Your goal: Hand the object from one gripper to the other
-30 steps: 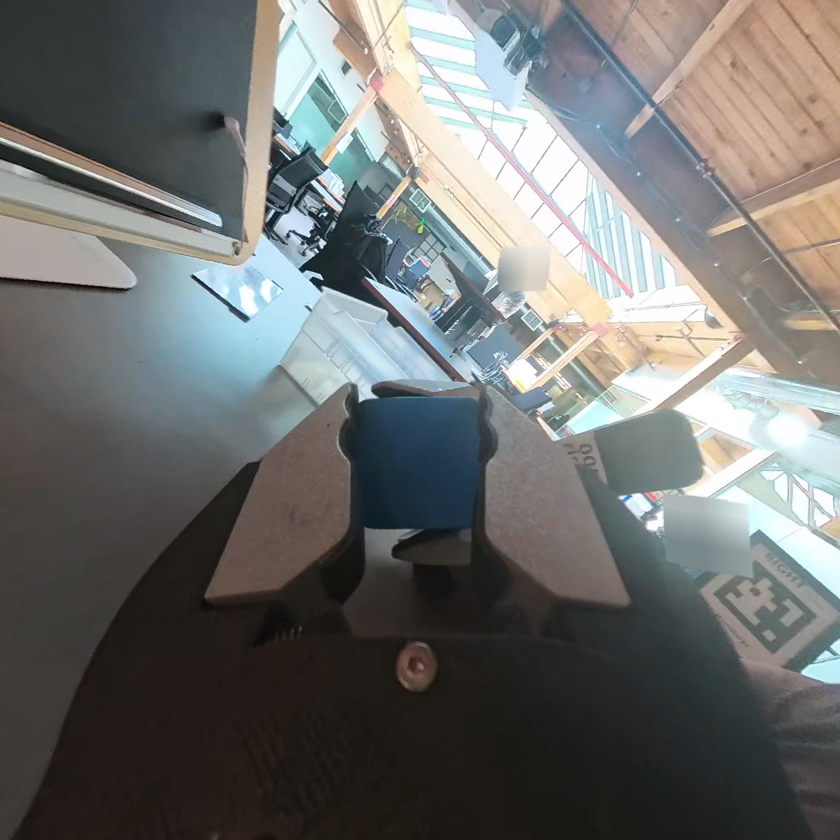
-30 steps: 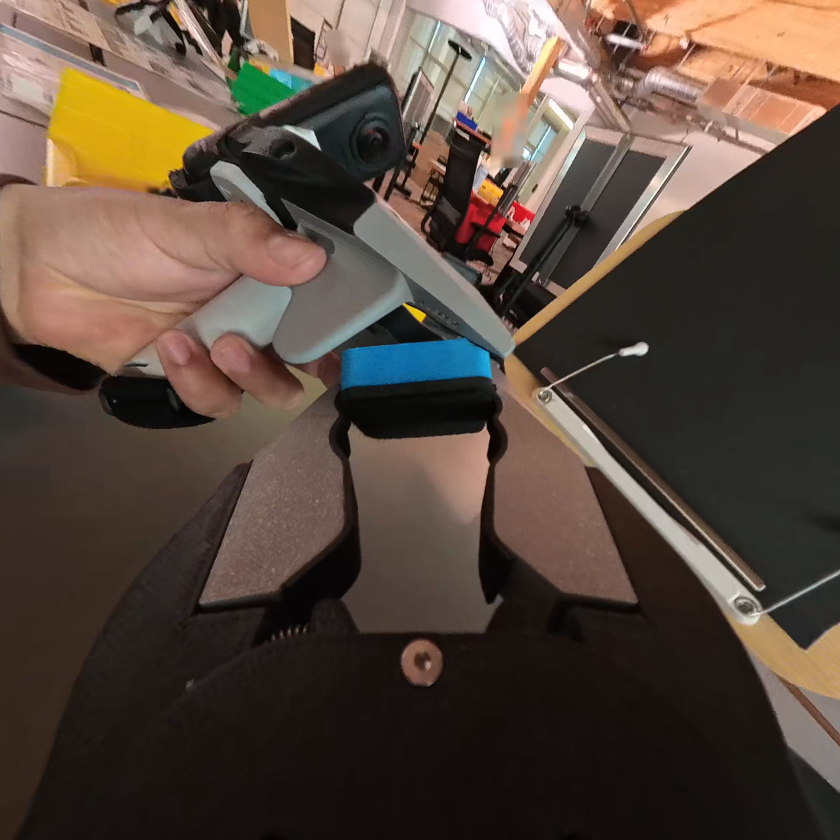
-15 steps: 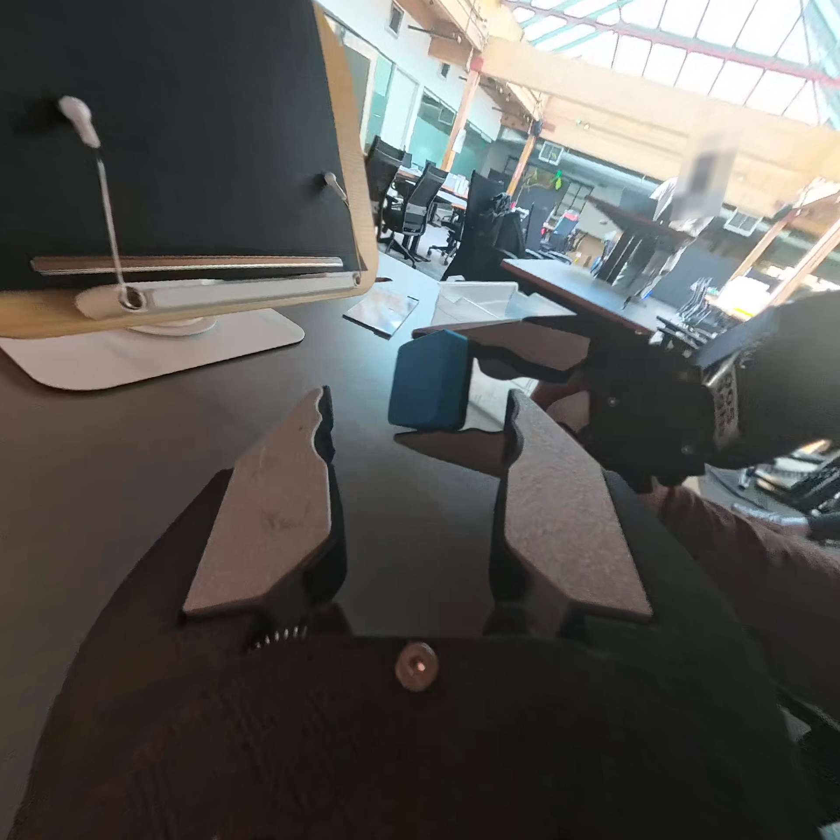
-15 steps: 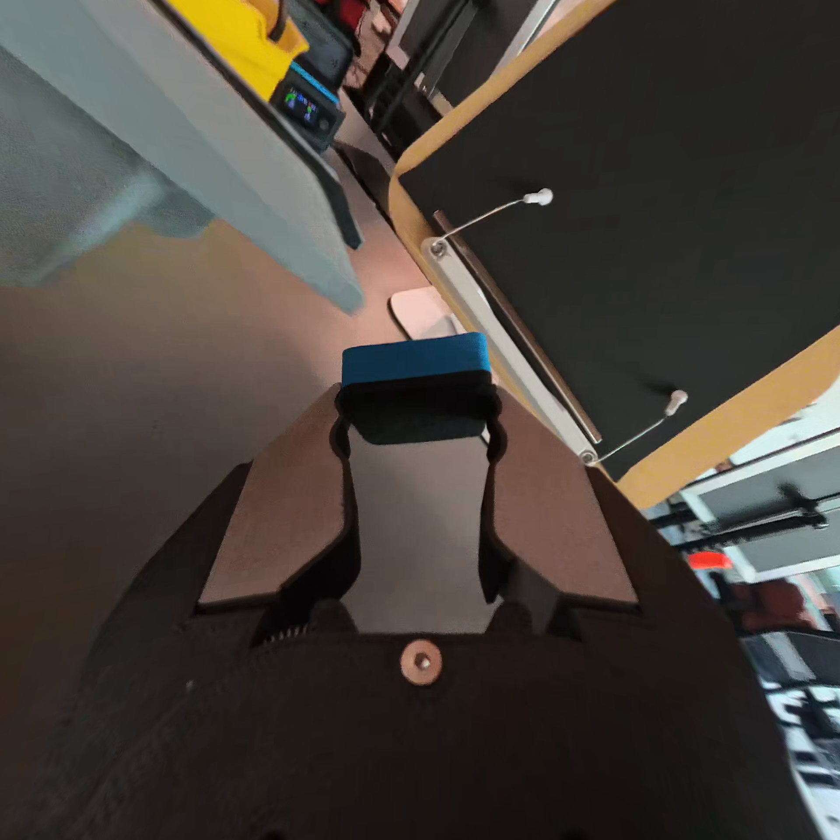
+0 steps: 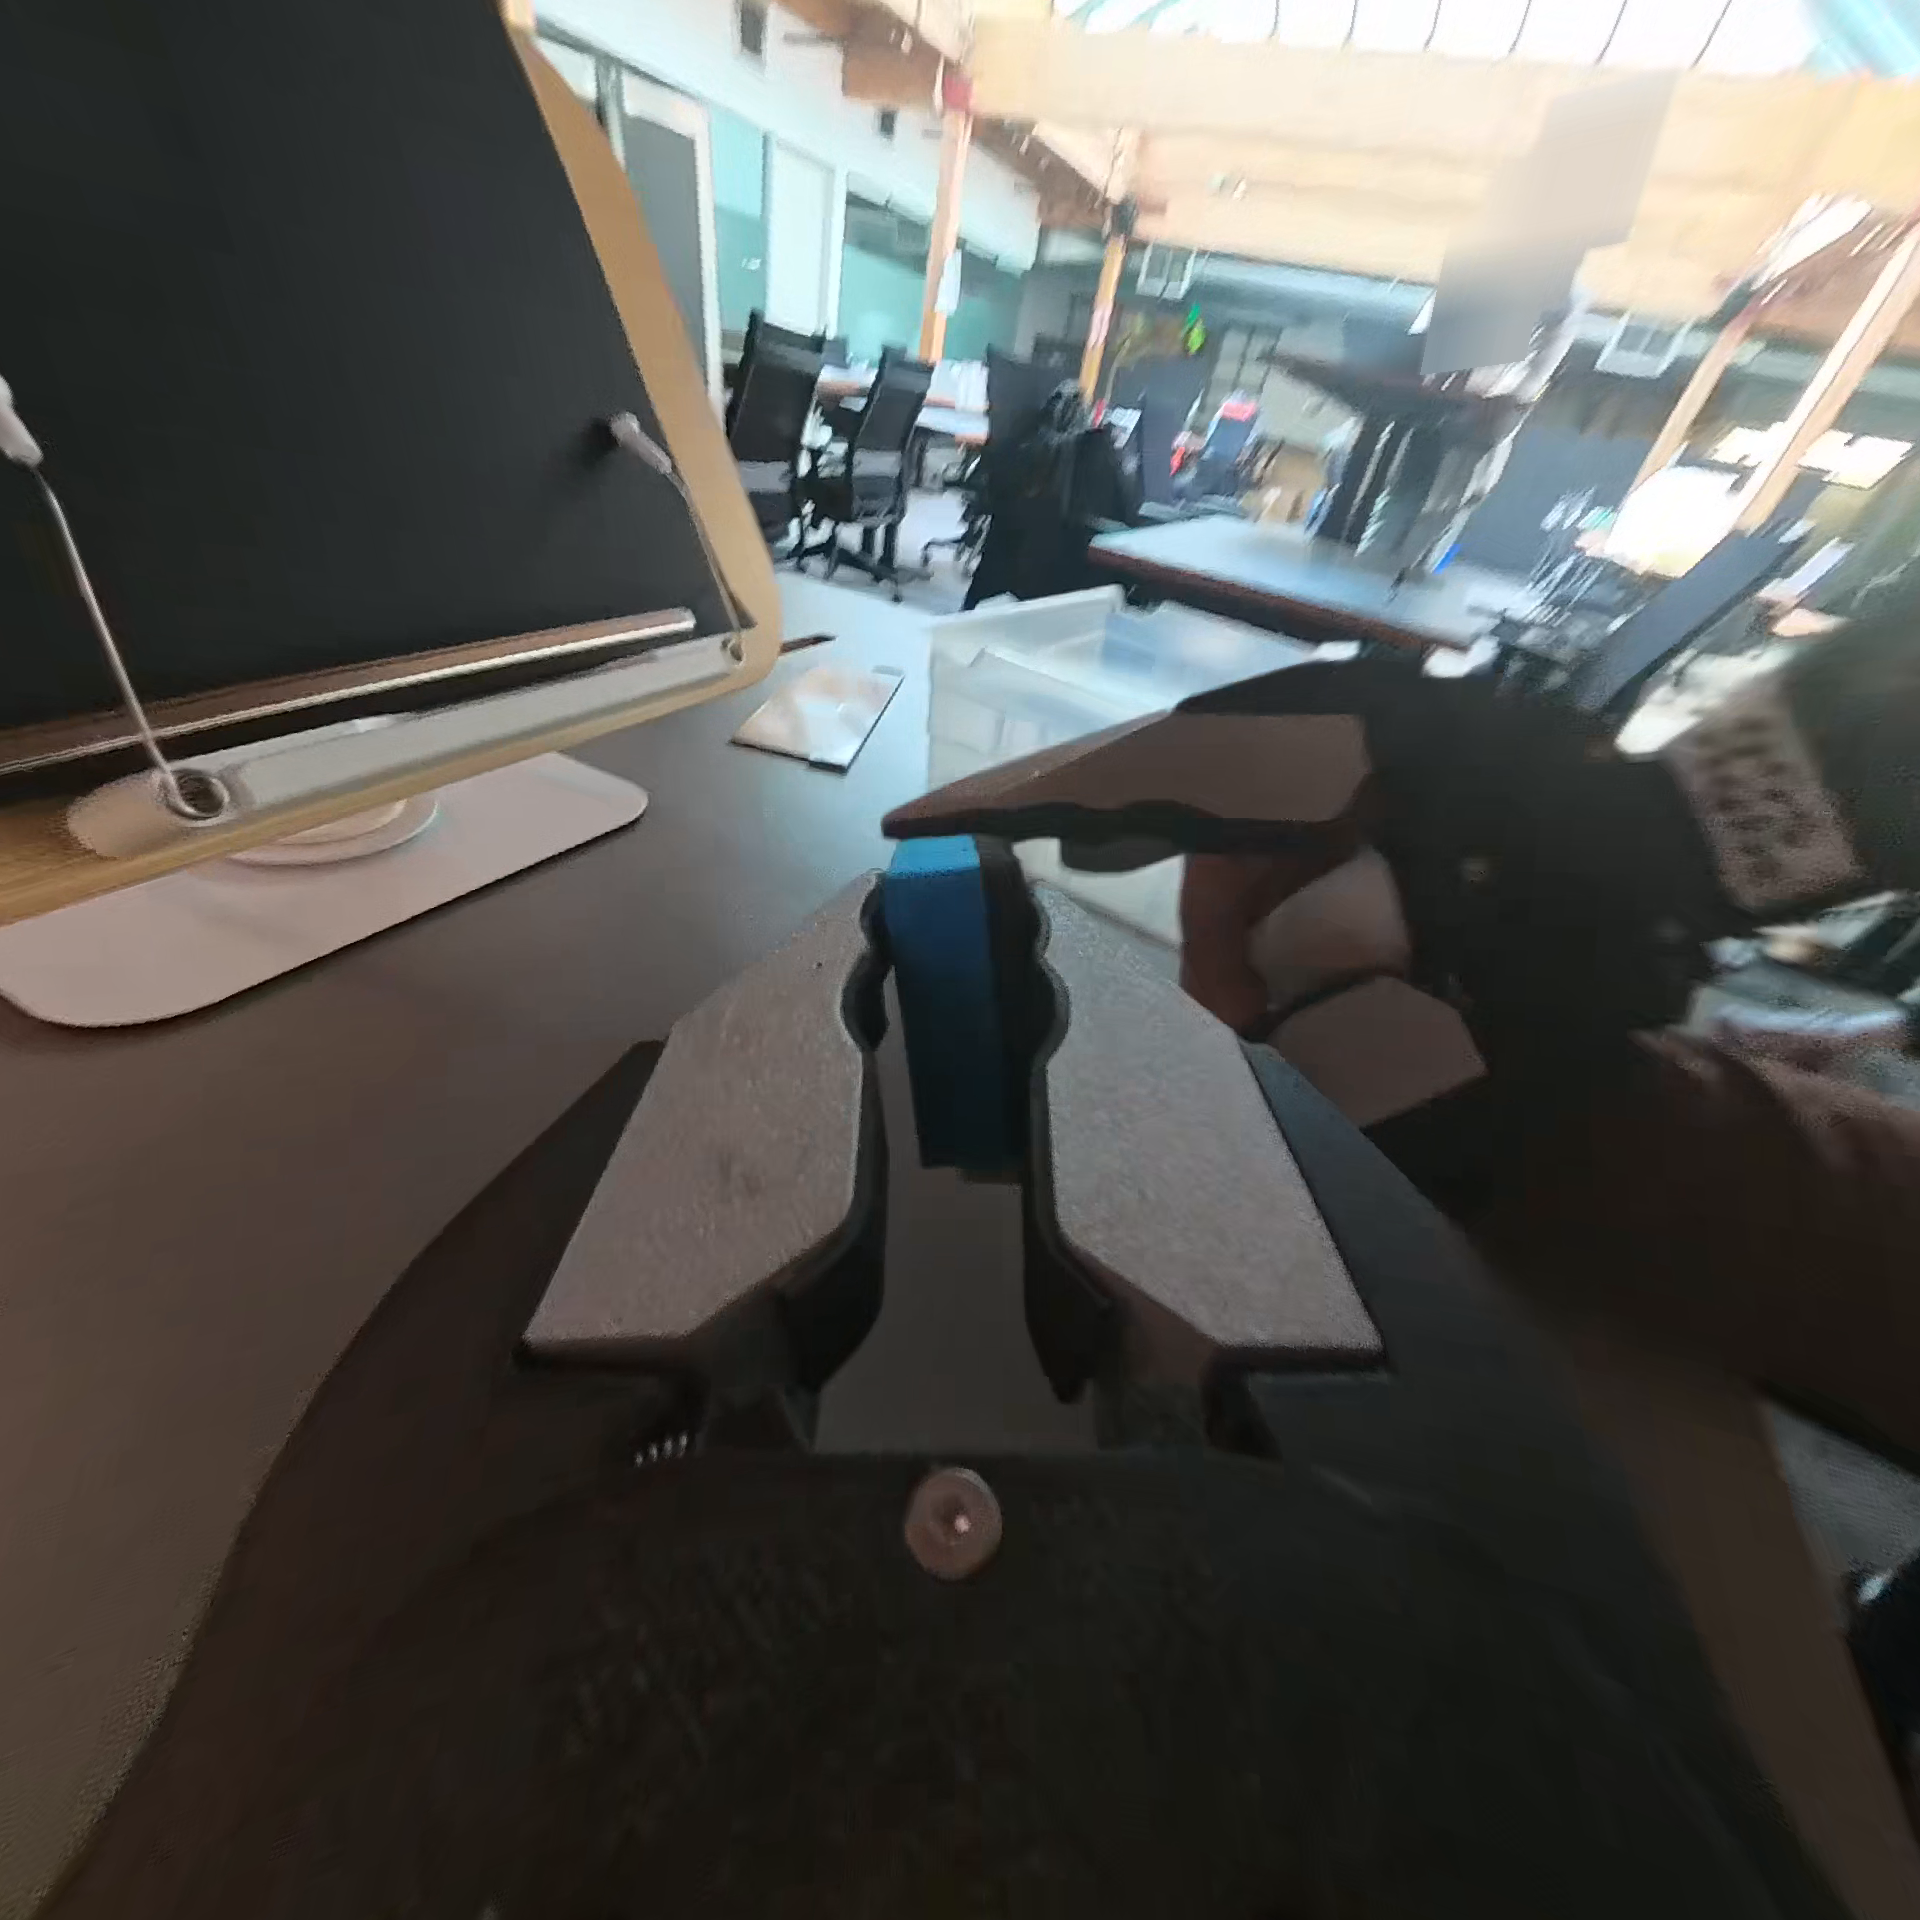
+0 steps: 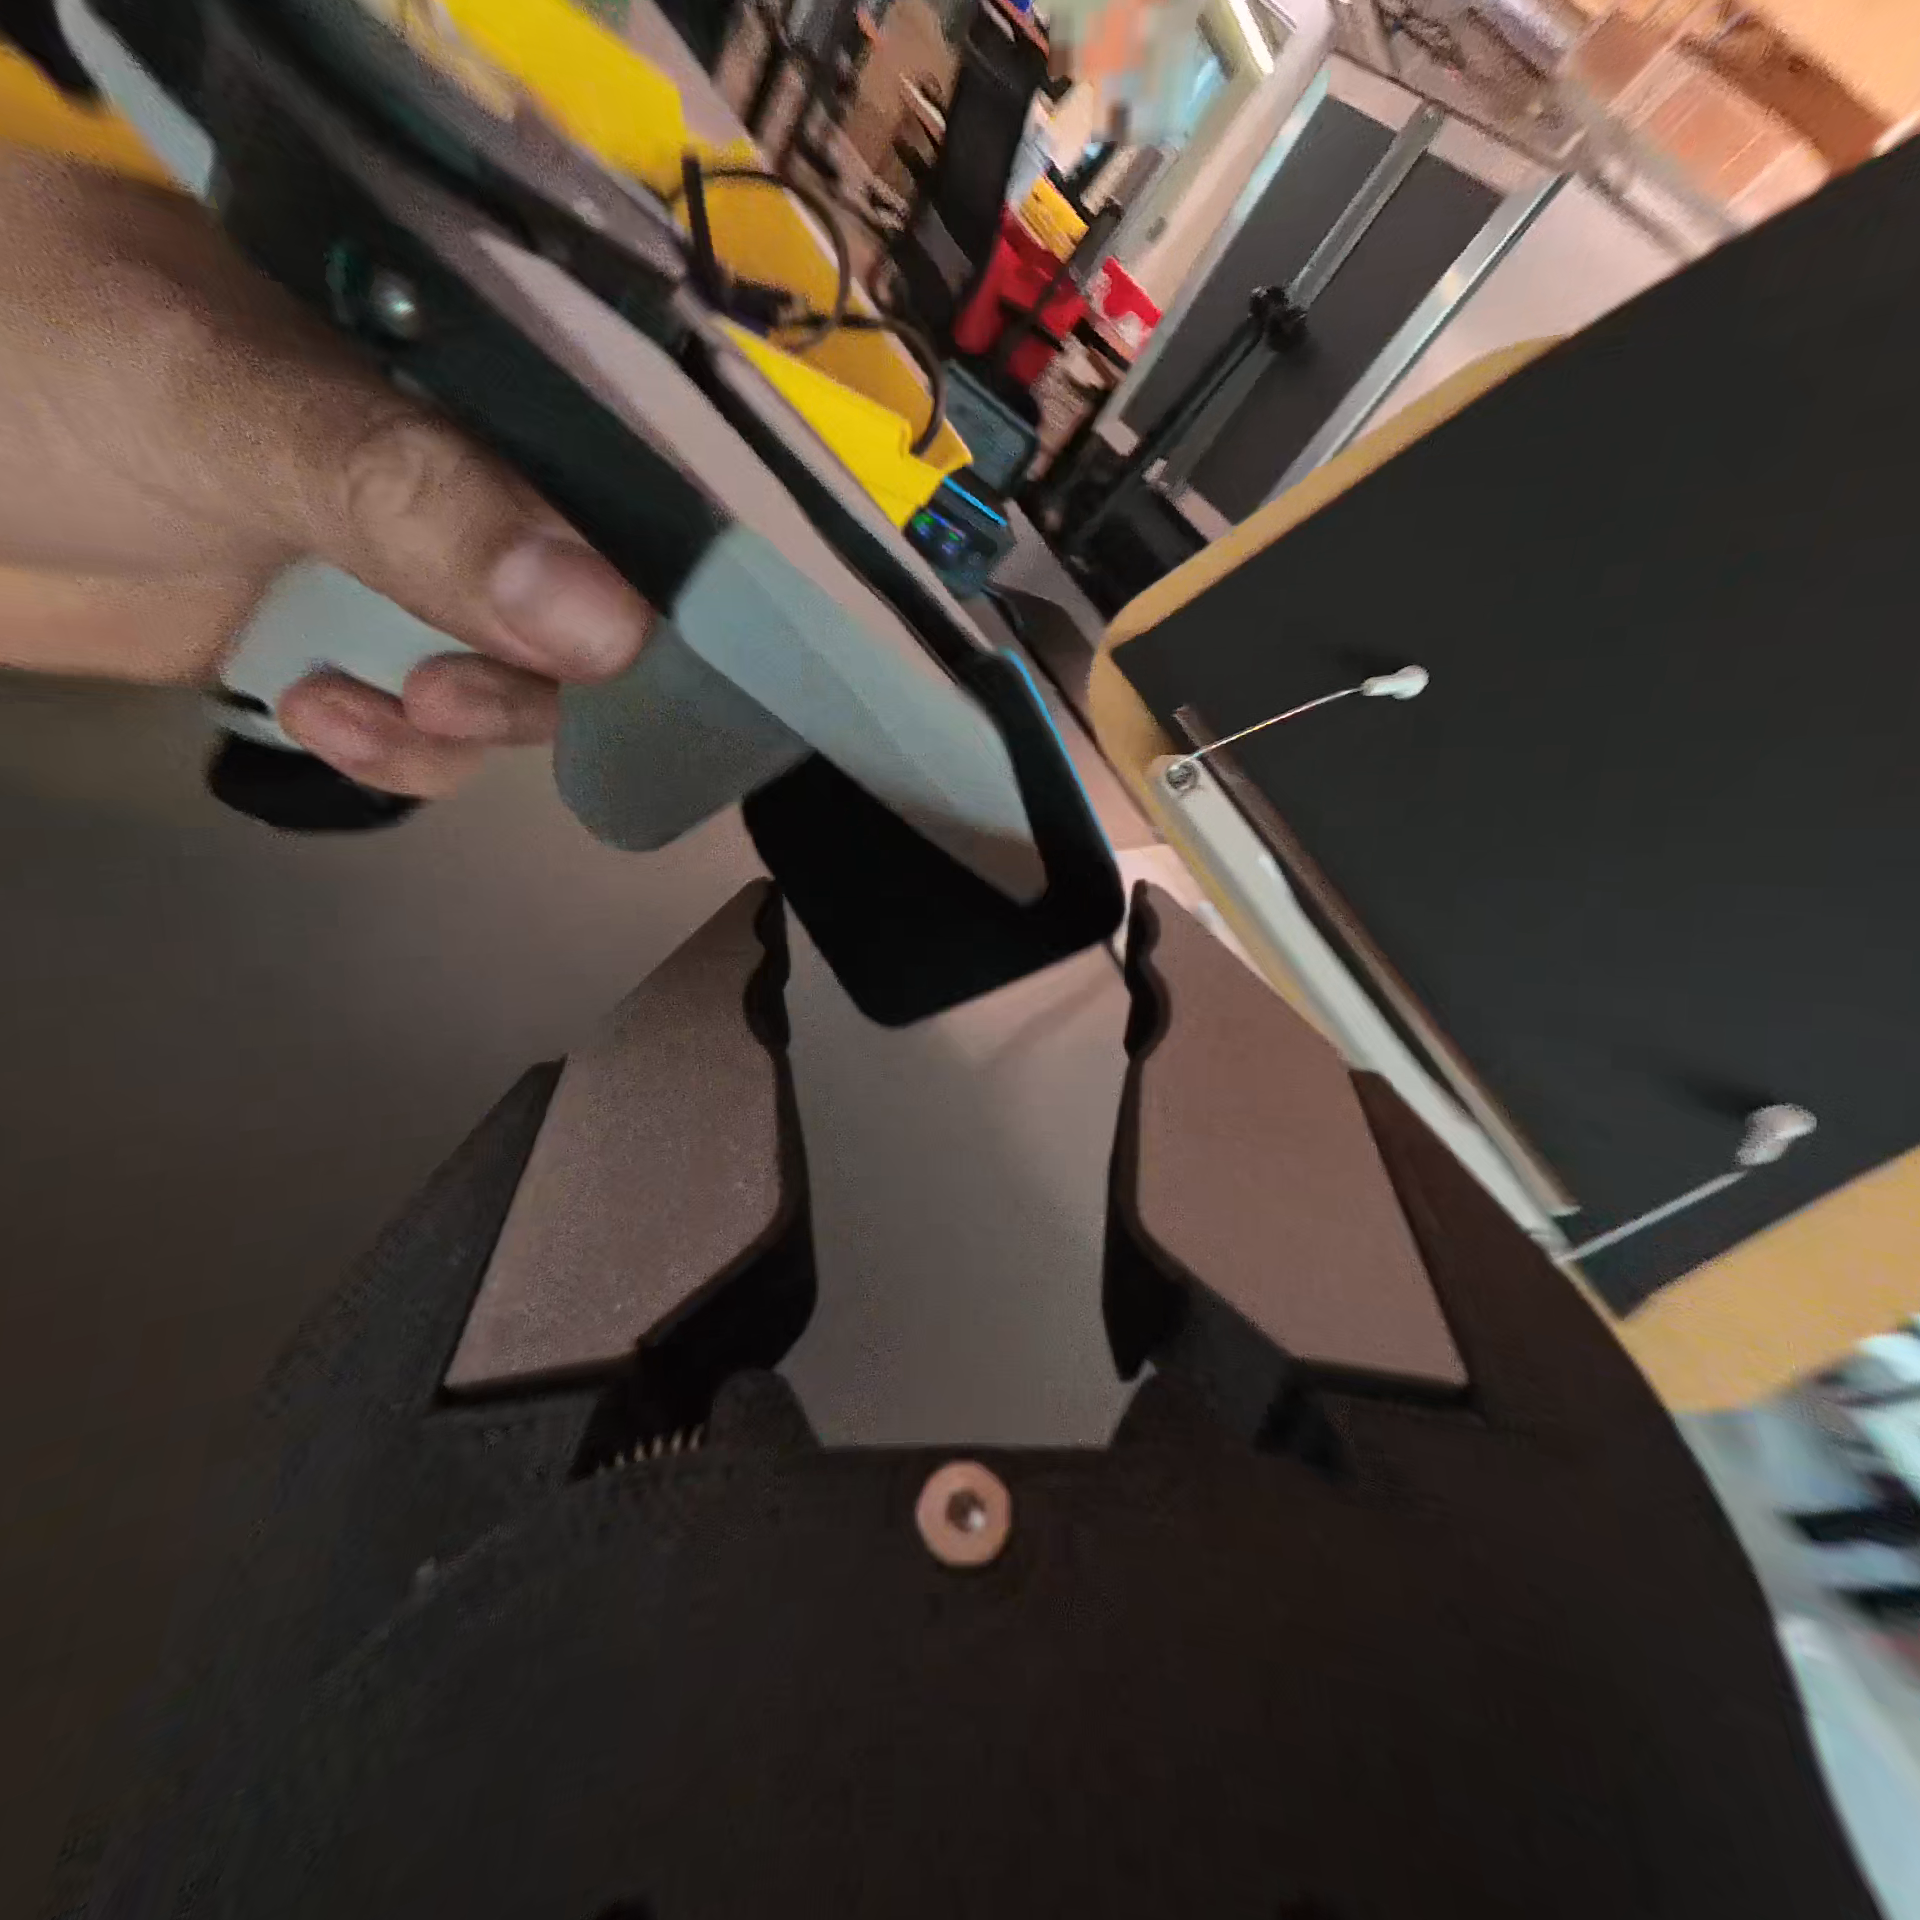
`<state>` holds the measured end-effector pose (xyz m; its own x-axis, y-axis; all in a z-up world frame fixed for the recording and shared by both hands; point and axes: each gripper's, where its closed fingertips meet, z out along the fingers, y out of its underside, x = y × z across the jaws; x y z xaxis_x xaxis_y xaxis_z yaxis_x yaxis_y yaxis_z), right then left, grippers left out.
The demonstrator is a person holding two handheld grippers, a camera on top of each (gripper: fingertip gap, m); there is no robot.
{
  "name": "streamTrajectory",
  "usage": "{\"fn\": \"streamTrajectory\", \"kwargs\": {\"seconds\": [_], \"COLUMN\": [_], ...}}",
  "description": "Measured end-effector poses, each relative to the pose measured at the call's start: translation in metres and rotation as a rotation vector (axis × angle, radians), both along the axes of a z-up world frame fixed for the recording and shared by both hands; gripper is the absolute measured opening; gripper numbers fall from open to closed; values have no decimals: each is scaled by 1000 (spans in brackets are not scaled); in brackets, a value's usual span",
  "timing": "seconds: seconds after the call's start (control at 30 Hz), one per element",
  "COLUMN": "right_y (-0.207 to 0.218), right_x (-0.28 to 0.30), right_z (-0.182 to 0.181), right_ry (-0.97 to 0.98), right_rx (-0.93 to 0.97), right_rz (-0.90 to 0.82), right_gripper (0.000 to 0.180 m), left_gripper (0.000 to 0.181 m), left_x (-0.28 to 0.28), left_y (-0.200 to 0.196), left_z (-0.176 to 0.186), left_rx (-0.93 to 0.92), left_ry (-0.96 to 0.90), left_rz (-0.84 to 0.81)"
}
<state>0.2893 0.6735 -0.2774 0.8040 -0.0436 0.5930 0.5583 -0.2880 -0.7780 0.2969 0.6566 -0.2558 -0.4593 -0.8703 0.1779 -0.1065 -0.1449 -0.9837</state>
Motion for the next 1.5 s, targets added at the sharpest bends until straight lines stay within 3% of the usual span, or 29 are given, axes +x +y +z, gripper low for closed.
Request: {"fn": "streamTrajectory", "kwargs": {"seconds": [0.03,0.1,0.17,0.27,0.33,0.43,0.5,0.63,0.7,0.87,0.97,1.0,1.1,1.23,1.37,1.5], "right_y": [-3,-7,-14,-19,-18,-17,-17,-23,-28,-21,-14,-13,-10,-10,-12,-16], "right_x": [1,-5,-29,-40,-40,-31,-19,21,34,27,18,14,2,0,5,17], "right_z": [2,8,20,37,37,30,30,37,42,33,28,28,26,24,21,15], "right_ry": [88,277,504,725,773,751,680,334,120,-281,-418,-442,-450,-393,-173,159], "right_rx": [15,43,77,133,132,101,128,215,226,125,84,80,77,85,91,91], "right_rz": [34,141,352,492,498,452,384,80,-64,-168,-172,-166,-115,-86,-45,2], "right_gripper": [61,61,55,54,33,27,20,20,20,21,21,21,21,20,31,42], "left_gripper": [19,19,18,19,19,22,35,48,58,87,91,84,61,51,51,51], "left_x": [-3,-12,-24,-31,-31,-23,-18,-16,-12,-6,-7,-7,-9,-10,-10,-13], "left_y": [1,2,-1,-13,-21,-16,-5,20,22,6,-1,-2,1,-3,14,30], "left_z": [7,25,41,44,41,36,35,34,27,14,13,13,14,13,21,27], "left_rx": [-50,-163,-277,-284,-250,-194,-169,-147,-144,-179,-159,-143,-71,-26,123,400], "left_ry": [-25,-98,-159,-184,-196,-186,-193,-206,-155,-58,-51,-57,-101,-100,-190,-280], "left_rz": [-20,-86,-189,-275,-281,-190,-86,68,84,5,-21,-14,18,-13,138,333]}}
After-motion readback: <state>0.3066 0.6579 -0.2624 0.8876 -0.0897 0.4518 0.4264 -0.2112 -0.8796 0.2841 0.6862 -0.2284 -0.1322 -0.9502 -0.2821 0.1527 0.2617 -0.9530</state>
